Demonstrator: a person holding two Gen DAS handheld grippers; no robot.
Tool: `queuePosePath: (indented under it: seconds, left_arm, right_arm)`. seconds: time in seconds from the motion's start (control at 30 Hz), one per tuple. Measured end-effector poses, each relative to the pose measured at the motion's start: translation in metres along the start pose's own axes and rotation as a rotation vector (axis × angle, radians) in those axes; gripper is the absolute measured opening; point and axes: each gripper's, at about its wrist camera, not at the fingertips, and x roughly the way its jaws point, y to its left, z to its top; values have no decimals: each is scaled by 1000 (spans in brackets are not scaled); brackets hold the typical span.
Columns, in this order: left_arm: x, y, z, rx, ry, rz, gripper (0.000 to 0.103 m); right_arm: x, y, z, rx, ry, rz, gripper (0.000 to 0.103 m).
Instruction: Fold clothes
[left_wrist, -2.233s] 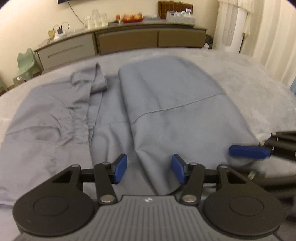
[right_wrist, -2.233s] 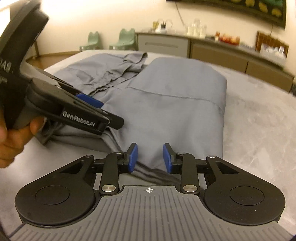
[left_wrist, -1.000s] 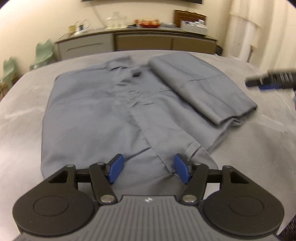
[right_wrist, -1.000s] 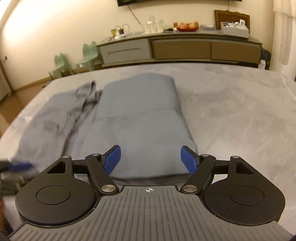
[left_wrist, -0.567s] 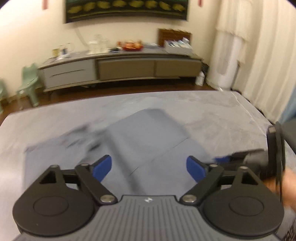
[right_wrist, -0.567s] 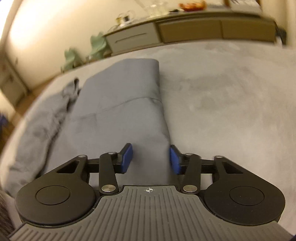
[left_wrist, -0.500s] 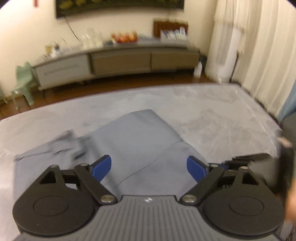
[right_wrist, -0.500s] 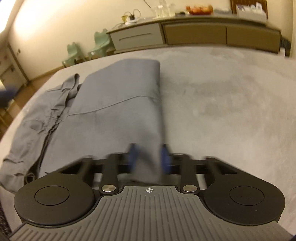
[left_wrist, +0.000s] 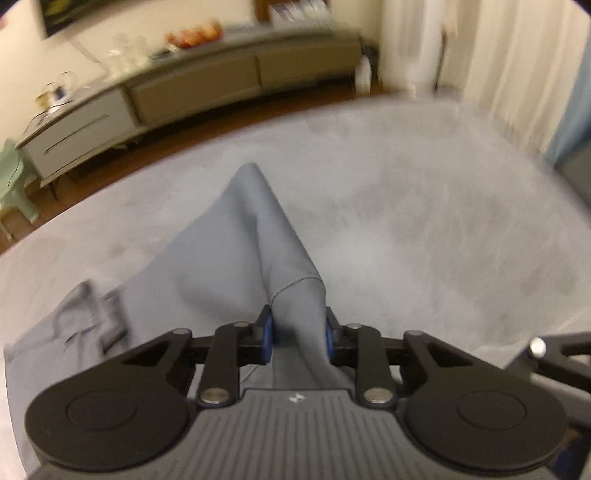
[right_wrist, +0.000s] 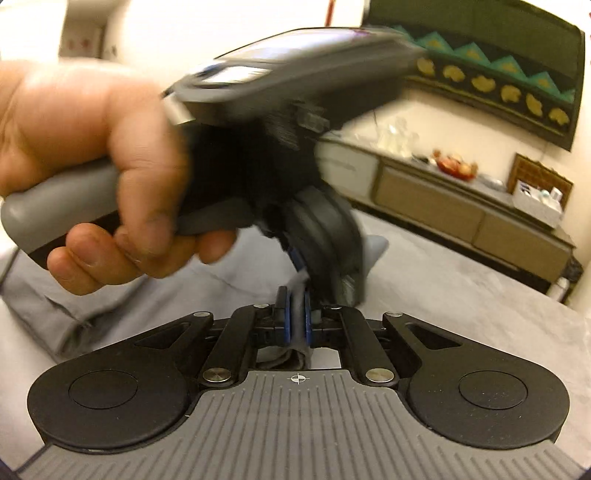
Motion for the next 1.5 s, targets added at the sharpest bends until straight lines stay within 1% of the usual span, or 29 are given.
queuePosePath:
  seconds: [0.03,0.07,0.1,0.13,0.2,0.27,0.33,0.4,0.43,0.47,0.53,0.6,0.67,0.7,0.73,0.8,0.83,0.9,0.97,1.0,1.07,1.13,1.2,1.23,1.27,1.33,1.4,1.43,1.5]
  left_arm:
    - [-25,17,-10,-35,-47,-18,24]
    - [-49,34,-19,-70,-94,-36,23]
    - [-73,61,-37,-124,-132,-40,23]
    - [-97,88,-55,-178,-170,-45,23]
    - [-126,146,-96,-293,-198,-23,27]
    - [-113,188,-140,-380,-144,30,40]
    - [-101,229,-183,-466,-91,83,42]
    - [-92,247,-212,-555,-104,137,43]
    - [-93,256,-228,-618,-141,116,46]
    - [-95,261,-237,-658,-167,98,49]
    - [-88,259,-244,-685,-134,115,54]
    - [-81,257,-251,-710,-101,131,53]
    - [-74,232,-251,-644,-95,139,53]
    - [-75,213,-247,-594,-100,98,52]
    - [-75,194,-244,-544,-104,56,54]
    - [-73,160,-238,-422,-106,-101,56]
    - [-75,148,-235,-393,-125,-208,55]
    - [-85,142,-227,-367,-168,-271,53]
    - [-93,157,-221,-391,-222,-231,53]
    - [-93,167,-218,-418,-223,-219,53]
    - [-85,190,-211,-483,-194,-175,53]
    - [-74,205,-207,-516,-168,-116,53]
    - [-64,213,-207,-512,-148,-101,52]
    - [-57,218,-210,-497,-133,-72,49]
    - [-55,214,-212,-477,-130,-44,35]
    - [-59,219,-219,-496,-130,-57,33]
    - [-64,222,-226,-519,-124,-67,33]
    - [-66,222,-228,-520,-115,-45,34]
    - [-70,213,-232,-502,-111,-19,42]
  right_arm:
    - [-10,2,2,25,-38,39,22]
    - [-21,4,5,54,-75,85,39]
    - [-32,7,7,80,-111,129,62]
    - [-43,10,8,99,-146,170,67]
    - [-38,26,8,80,-138,203,69]
    - [-22,46,6,38,-99,215,69]
    - [-6,65,5,-4,-60,227,66]
    - [9,84,3,-46,-21,239,61]
    - [17,94,3,-67,-2,244,60]
    - [25,104,2,-88,18,250,57]
    - [40,123,0,-130,57,262,57]
    - [56,143,-1,-172,96,273,50]
    - [72,162,-3,-214,135,285,44]
    - [80,172,-4,-235,154,290,45]
    - [83,169,-4,-241,175,260,45]
    - [80,133,-4,-216,217,106,47]
    - [78,115,-4,-202,238,29,47]
    - [75,79,-4,-175,278,-124,47]
    - [72,43,-5,-148,318,-278,46]
    - [67,35,-3,-137,314,-320,45]
    - [48,48,5,-127,247,-289,45]
    - [39,71,9,-124,199,-187,52]
    - [41,87,5,-109,190,-100,55]
    - [49,92,1,-109,206,-75,54]
    - [58,91,-4,-106,235,-72,48]
    - [72,72,-14,-46,282,-76,51]
    - [66,31,-18,152,297,-21,51]
    - [59,14,-20,232,301,-4,51]
    - [47,-9,-26,293,304,-31,51]
